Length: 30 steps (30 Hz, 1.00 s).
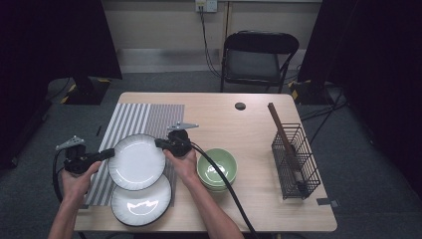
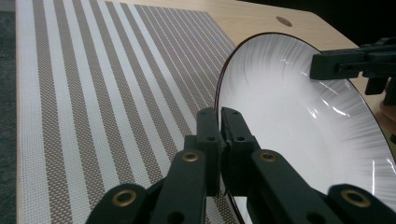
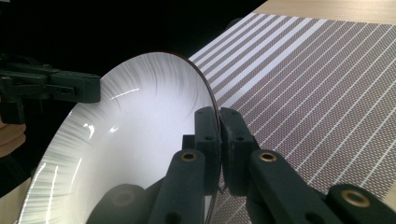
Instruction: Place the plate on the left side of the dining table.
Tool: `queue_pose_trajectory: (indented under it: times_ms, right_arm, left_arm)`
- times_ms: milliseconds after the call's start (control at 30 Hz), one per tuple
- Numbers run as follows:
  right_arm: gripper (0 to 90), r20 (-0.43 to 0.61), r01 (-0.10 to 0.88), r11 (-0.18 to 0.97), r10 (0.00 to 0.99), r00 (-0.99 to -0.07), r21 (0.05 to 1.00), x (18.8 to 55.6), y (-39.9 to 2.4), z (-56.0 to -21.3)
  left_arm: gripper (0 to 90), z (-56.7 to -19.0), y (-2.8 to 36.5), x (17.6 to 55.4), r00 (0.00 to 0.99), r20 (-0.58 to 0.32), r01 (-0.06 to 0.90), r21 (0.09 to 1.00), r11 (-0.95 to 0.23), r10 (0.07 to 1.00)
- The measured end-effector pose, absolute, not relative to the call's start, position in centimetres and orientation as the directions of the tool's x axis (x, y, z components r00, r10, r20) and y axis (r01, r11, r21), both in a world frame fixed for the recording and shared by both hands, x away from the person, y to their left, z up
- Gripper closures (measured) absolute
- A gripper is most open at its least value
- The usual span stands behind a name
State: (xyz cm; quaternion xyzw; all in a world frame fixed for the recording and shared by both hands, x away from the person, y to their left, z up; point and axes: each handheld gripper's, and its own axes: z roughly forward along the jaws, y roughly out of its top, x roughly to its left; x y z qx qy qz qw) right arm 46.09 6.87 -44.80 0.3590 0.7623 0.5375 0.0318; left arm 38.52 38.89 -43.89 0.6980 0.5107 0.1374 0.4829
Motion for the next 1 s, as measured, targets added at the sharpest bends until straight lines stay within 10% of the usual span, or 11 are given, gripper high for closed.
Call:
queue_pose_trajectory:
  times_ms: [1000]
  right_arm:
    - [87.0, 0.294, 0.476, 0.176, 0.591, -0.751, 0.861, 47.4, 7.9, -42.5]
  left_arm:
    - [87.7, -41.6, 39.7, 40.2, 0.439, -0.280, 0.548, 0.836, -0.008, 0.854]
